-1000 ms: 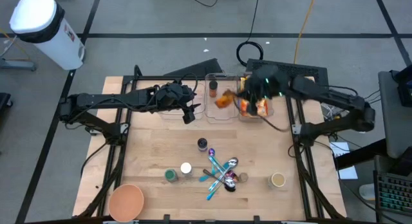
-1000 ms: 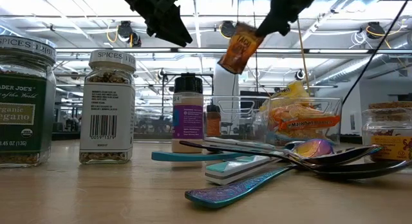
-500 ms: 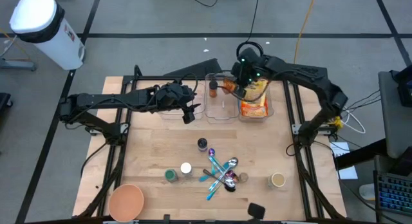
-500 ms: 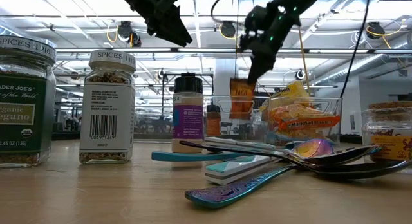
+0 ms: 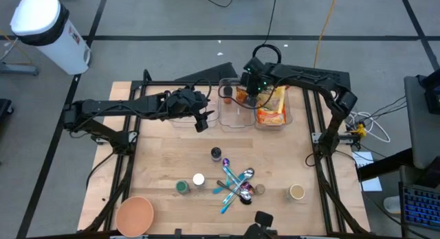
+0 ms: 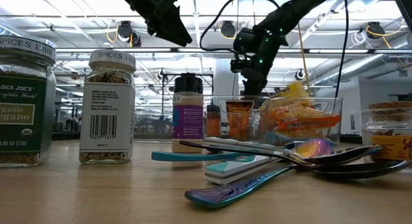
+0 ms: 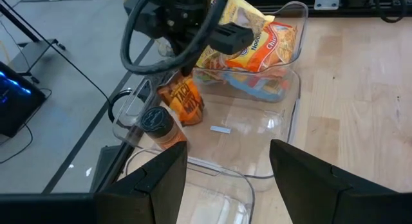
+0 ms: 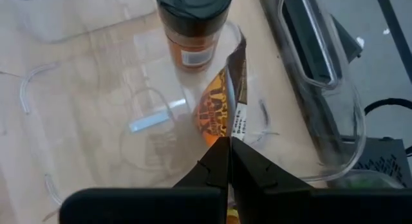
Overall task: Pick & Place Food Item
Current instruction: Put the orange seasoning pack into the middle transparent bin, then put the gold seasoning bottle into the middle transparent bin
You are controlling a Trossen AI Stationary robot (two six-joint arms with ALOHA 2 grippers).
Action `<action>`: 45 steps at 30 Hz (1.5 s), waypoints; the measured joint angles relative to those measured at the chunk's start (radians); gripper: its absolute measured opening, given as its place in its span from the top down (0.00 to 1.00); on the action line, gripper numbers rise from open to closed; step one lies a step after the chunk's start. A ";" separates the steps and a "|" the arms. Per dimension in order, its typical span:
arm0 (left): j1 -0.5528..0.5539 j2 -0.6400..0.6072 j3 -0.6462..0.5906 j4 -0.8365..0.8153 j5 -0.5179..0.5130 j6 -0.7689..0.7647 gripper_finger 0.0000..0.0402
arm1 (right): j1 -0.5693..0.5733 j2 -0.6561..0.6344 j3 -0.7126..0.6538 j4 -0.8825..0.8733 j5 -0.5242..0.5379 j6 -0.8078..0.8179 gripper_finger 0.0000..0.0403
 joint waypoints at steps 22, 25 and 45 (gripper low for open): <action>0.000 0.000 0.000 0.000 0.000 0.008 0.43 | 0.309 -0.391 -0.002 -0.150 -0.105 0.057 0.46; 0.000 0.000 0.000 0.000 0.000 0.002 0.43 | 0.427 -0.454 -0.002 -0.154 -0.260 0.150 0.44; 0.000 0.000 0.000 0.008 0.000 -0.015 0.43 | 1.106 -0.536 -0.407 0.902 -0.340 0.303 0.45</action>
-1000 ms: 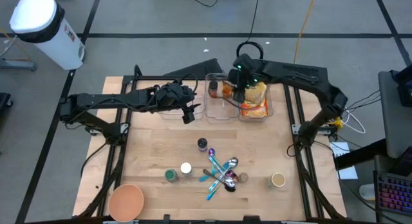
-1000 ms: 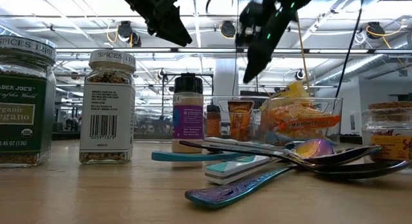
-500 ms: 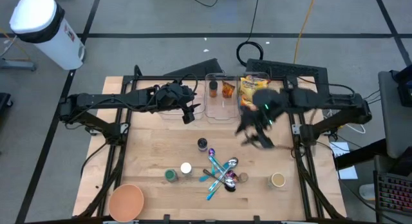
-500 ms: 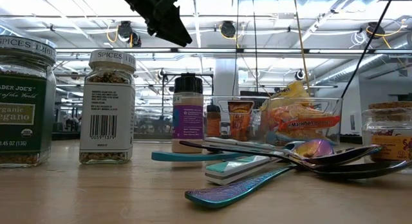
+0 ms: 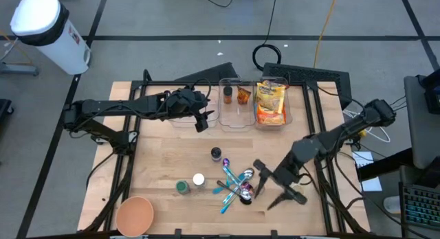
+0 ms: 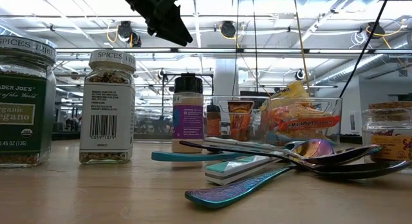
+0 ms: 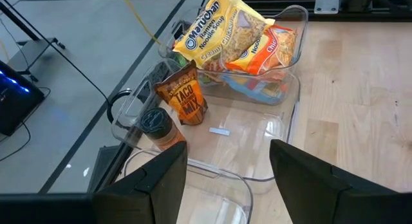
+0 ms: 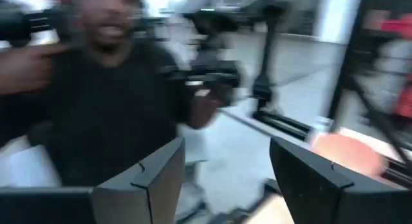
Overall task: Pick & Place Food Item
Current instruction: Put the gold seasoning bottle into the middle transparent bin
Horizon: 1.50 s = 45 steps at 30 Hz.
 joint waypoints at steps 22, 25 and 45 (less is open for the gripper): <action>0.000 0.000 0.000 0.001 0.000 -0.038 0.43 | 0.147 0.097 0.315 -1.508 0.432 1.215 0.18; 0.000 0.000 0.000 0.001 0.000 -0.052 0.43 | 0.177 0.095 0.245 -1.463 0.378 1.289 0.18; 0.000 0.000 0.000 0.001 0.000 -0.130 0.43 | 0.314 0.094 0.017 -1.255 0.277 1.462 0.19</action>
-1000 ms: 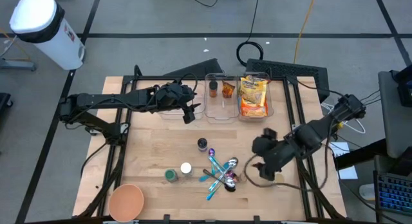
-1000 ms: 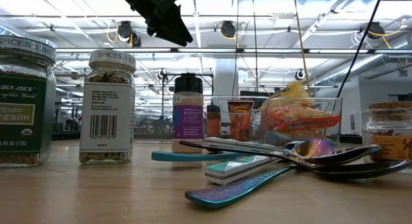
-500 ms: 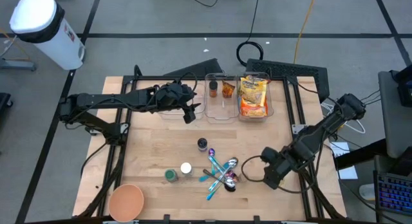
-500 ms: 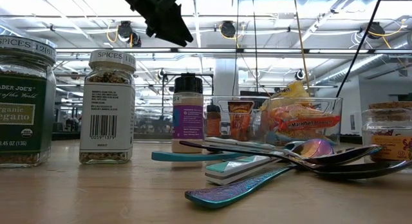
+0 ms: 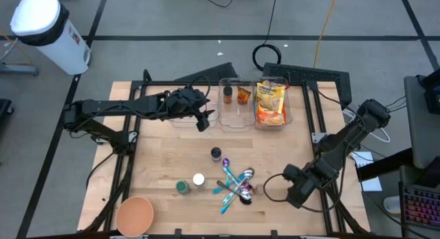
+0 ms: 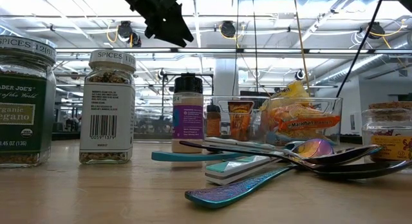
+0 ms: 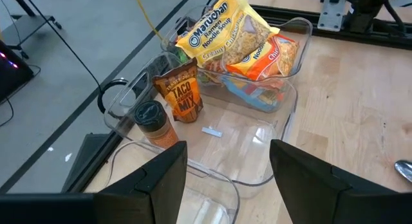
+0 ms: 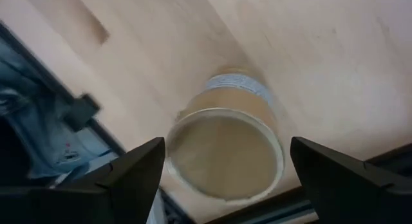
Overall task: Pick & Place Food Item
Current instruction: Put the gold seasoning bottle into the middle transparent bin
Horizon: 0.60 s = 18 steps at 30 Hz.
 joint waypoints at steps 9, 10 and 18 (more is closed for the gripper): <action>0.000 0.000 0.000 0.013 0.000 0.000 0.43 | 0.007 0.000 -0.049 0.050 0.005 -0.004 0.27; 0.000 0.000 0.000 0.015 0.000 0.000 0.43 | 0.006 0.000 -0.049 0.040 0.006 -0.004 0.29; 0.000 0.000 0.000 0.030 -0.001 0.006 0.43 | -0.002 -0.012 -0.052 0.047 0.049 -0.034 0.33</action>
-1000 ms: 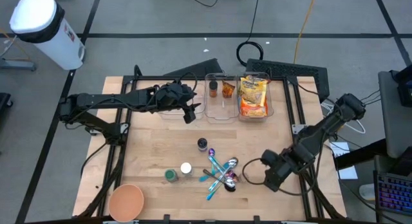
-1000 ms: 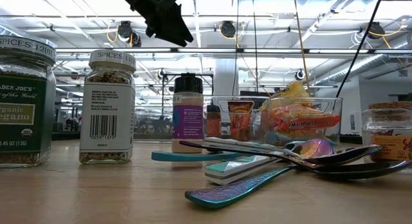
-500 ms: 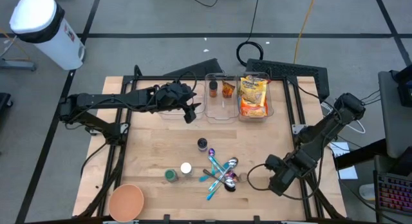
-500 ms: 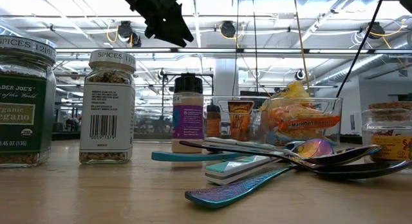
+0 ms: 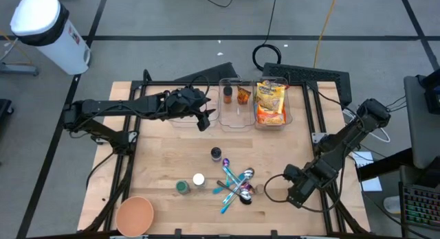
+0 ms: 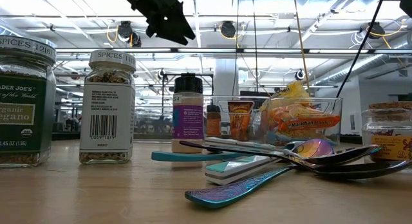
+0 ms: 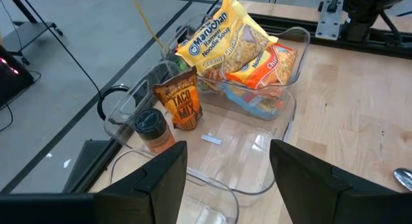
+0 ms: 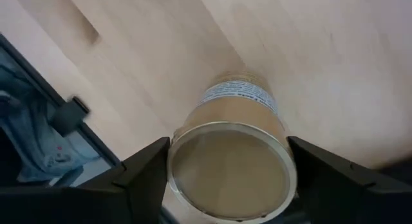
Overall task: Pick & Place Food Item
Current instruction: Put the gold seasoning bottle into the middle transparent bin
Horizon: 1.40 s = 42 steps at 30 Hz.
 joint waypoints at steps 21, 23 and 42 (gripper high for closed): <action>0.000 0.000 0.000 0.017 0.001 -0.002 0.43 | -0.413 -0.333 0.001 0.498 0.442 -1.037 0.33; 0.000 0.000 0.000 0.015 0.001 -0.002 0.43 | -0.535 -0.329 0.026 0.497 0.336 -1.131 0.33; 0.000 0.000 0.000 0.005 0.001 0.061 0.43 | -1.232 0.443 0.888 -0.262 -0.015 -1.677 0.33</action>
